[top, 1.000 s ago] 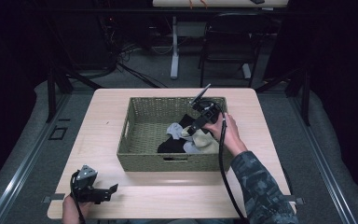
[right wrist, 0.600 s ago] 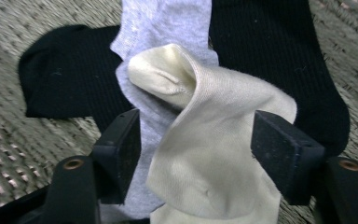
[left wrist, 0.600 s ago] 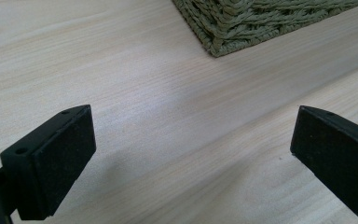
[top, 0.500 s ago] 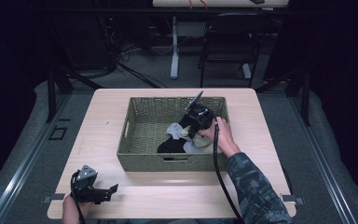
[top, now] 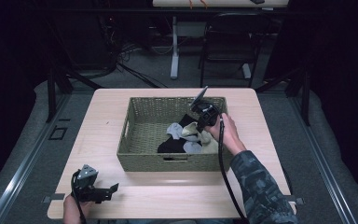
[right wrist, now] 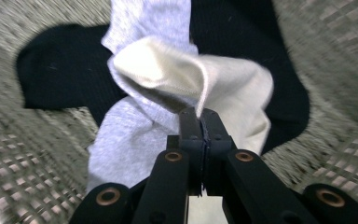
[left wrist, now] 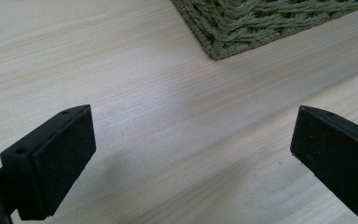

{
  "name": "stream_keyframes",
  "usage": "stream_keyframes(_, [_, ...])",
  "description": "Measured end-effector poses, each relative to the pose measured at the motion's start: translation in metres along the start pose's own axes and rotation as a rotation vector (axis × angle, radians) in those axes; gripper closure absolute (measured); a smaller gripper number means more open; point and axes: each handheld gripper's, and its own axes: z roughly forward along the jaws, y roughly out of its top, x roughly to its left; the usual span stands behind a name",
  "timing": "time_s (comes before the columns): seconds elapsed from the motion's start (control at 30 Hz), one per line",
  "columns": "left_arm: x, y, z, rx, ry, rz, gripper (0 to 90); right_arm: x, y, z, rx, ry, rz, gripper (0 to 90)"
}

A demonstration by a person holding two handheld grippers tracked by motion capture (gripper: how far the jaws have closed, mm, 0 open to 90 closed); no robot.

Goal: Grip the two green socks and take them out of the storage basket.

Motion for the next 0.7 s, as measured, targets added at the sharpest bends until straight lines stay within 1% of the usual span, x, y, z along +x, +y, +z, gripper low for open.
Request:
stream_keyframes(0.03, [0.0,0.0,0.0,-0.003,0.001,0.001,0.0,0.0,0.0,-0.007,-0.011,0.001,-0.001,89.8])
stream_keyframes(0.07, [0.0,0.0,0.0,0.002,0.001,0.003,0.0,0.0,0.0,-0.012,-0.02,-0.011,-0.002,89.8])
stream_keyframes(0.1, [0.001,0.0,0.0,0.004,0.002,0.004,0.0,0.0,-0.001,-0.018,-0.047,-0.02,0.002,89.8])
stream_keyframes(0.13, [0.0,0.0,0.0,-0.006,0.008,-0.006,0.0,0.0,-0.001,-0.024,-0.05,-0.02,-0.002,89.8])
stream_keyframes(0.17, [0.0,0.0,0.0,-0.009,0.01,-0.004,0.0,0.0,-0.002,-0.028,-0.055,-0.02,-0.007,89.9])
stream_keyframes(0.23, [0.0,-0.001,0.0,-0.008,0.008,-0.006,0.0,0.0,-0.003,-0.034,-0.068,-0.034,-0.015,89.8])
stream_keyframes(0.27, [0.0,-0.001,0.001,-0.004,0.008,-0.005,0.0,0.0,-0.003,-0.037,-0.075,-0.038,-0.01,89.8])
stream_keyframes(0.4, [0.001,0.0,0.001,0.007,0.001,0.001,0.0,-0.001,-0.003,-0.047,-0.101,-0.036,-0.012,89.8])
stream_keyframes(0.43, [0.001,-0.001,0.001,-0.002,0.002,-0.003,0.0,-0.002,-0.003,-0.05,-0.105,-0.035,-0.014,89.8])
stream_keyframes(0.47, [0.001,-0.001,0.001,-0.003,0.004,-0.004,0.0,-0.002,-0.003,-0.052,-0.119,-0.025,-0.01,89.8])
stream_keyframes(0.5, [0.002,-0.001,0.001,0.001,0.001,-0.003,0.0,-0.003,-0.003,-0.054,-0.119,-0.025,-0.01,89.8])
stream_keyframes(0.57, [0.002,-0.001,0.001,0.006,0.0,-0.004,0.0,-0.004,-0.004,-0.058,-0.135,-0.021,-0.009,89.8])
stream_keyframes(0.7, [0.002,-0.001,0.002,0.0,0.006,-0.005,0.0,-0.008,-0.006,-0.07,-0.148,0.006,-0.003,89.8])
